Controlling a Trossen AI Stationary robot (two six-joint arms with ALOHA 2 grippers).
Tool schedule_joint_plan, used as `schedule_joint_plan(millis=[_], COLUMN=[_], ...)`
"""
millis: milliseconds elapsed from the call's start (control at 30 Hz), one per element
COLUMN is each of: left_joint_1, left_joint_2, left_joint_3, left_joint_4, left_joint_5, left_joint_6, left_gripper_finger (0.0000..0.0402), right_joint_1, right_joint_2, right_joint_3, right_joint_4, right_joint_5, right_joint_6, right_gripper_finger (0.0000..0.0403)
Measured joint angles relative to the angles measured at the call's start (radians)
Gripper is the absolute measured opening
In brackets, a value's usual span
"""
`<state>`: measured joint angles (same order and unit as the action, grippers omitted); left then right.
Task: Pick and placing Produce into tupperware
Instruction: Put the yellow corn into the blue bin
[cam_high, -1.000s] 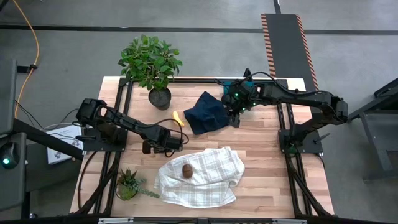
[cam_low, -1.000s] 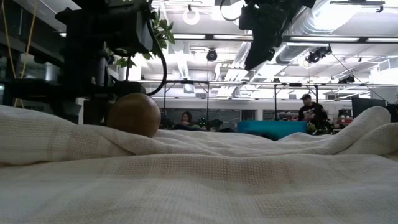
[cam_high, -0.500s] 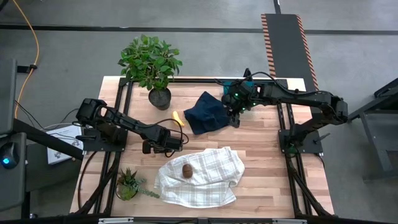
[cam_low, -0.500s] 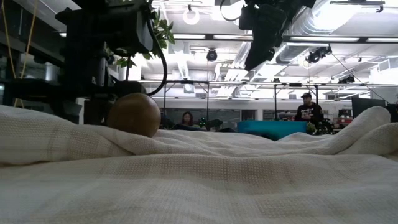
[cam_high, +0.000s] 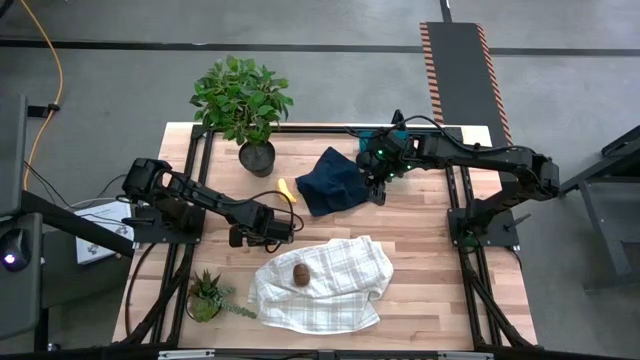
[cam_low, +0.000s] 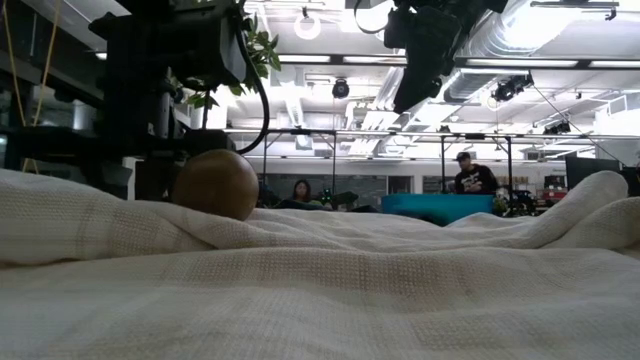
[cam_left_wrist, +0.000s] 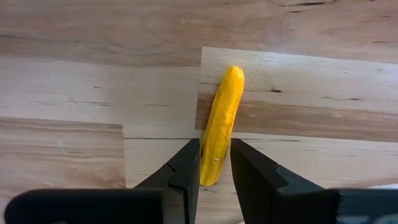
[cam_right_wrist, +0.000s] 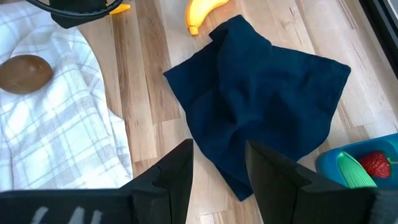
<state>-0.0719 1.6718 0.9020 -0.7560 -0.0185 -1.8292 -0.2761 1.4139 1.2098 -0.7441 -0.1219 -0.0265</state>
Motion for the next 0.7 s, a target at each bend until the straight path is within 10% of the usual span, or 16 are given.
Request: schedule_joint_plan(millis=[700], left_joint_1=[0.000], left_joint_2=[0.000], left_joint_3=[0.000], left_joint_4=[0.095], left_joint_5=[-0.001], left_joint_6=[0.049], left_gripper_finger=[0.0010], right_joint_1=[0.000], right_joint_2=[0.000], right_joint_3=[0.000], right_joint_4=[0.000], right_joint_5=[0.000], right_joint_6=[0.002], right_gripper_finger=[0.0139])
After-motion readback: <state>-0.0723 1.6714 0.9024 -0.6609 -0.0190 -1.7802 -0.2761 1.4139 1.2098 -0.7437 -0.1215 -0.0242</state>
